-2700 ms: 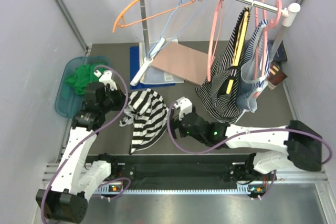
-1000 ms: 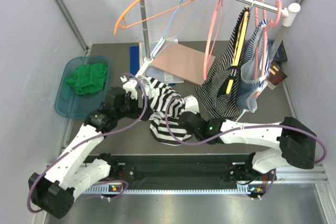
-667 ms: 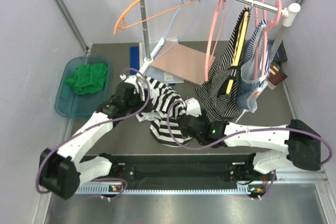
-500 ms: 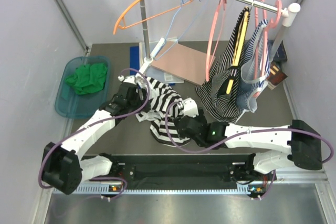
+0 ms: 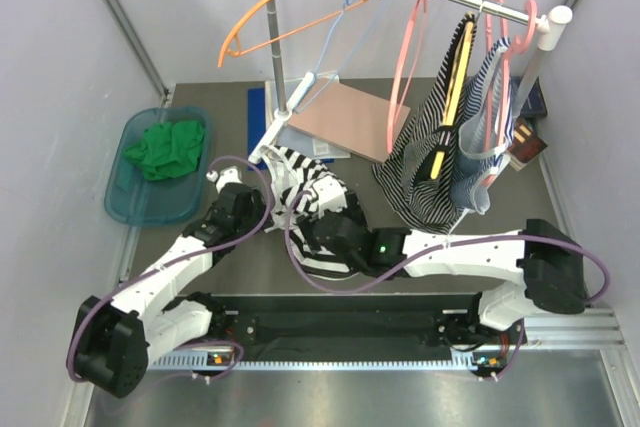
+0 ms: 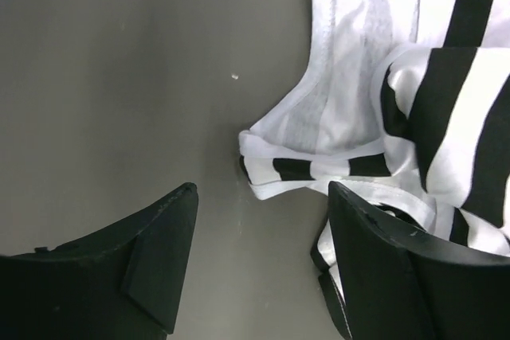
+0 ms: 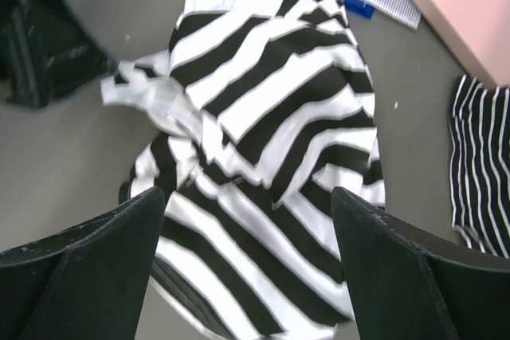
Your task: Place the tank top on the hanger
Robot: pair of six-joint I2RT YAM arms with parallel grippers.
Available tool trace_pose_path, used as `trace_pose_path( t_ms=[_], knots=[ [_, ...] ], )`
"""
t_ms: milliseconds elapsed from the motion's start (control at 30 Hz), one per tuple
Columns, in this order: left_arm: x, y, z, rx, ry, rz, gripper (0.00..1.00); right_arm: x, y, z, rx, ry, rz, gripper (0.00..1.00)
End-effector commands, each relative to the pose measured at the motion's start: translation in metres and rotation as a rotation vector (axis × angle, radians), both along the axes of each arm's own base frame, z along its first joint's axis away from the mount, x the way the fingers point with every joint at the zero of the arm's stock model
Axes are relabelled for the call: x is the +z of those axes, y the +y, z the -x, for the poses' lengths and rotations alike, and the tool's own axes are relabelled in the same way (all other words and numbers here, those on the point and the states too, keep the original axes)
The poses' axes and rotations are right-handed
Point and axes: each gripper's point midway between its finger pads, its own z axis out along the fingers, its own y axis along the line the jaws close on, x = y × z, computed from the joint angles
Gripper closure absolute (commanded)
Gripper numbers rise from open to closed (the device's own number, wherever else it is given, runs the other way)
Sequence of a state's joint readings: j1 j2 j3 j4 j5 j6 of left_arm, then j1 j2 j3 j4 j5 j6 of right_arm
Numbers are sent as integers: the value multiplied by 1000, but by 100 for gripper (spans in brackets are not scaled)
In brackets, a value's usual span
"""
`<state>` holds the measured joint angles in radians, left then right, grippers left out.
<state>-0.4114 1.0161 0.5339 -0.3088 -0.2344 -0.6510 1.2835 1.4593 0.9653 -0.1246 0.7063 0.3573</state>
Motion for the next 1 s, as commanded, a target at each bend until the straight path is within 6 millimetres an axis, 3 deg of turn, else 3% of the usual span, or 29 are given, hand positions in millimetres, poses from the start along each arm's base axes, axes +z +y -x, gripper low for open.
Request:
trace_pose_path(
  t_ms=[0,133,233,533,633,700,767,800,967],
  knots=[
    [6,-1,-10,42,-85,73,31,17,19,-34,-38,-65,-47,15],
    [-10,0,-10,52,-57,86,35,11,18,-51,-53,-34,-80,15],
    [-19,3,-9,65,-39,84,37,6,19,-49,-40,-16,-94,15],
    [-22,-7,-20,44,-93,144,41,-11,21,-54,-31,29,-95,15],
    [-21,-15,-24,13,-120,184,50,-11,22,-53,-24,33,-99,14],
    [-15,-22,-28,-14,-152,213,60,-13,22,-52,-18,42,-100,15],
    [-14,-24,-30,-22,-165,221,79,-16,21,-50,-17,53,-96,14],
    [-11,-26,-30,-40,-174,219,97,-17,18,-48,-17,59,-88,15],
    [13,-32,-33,-140,-195,176,100,-20,13,-33,19,85,-64,15]
  ],
)
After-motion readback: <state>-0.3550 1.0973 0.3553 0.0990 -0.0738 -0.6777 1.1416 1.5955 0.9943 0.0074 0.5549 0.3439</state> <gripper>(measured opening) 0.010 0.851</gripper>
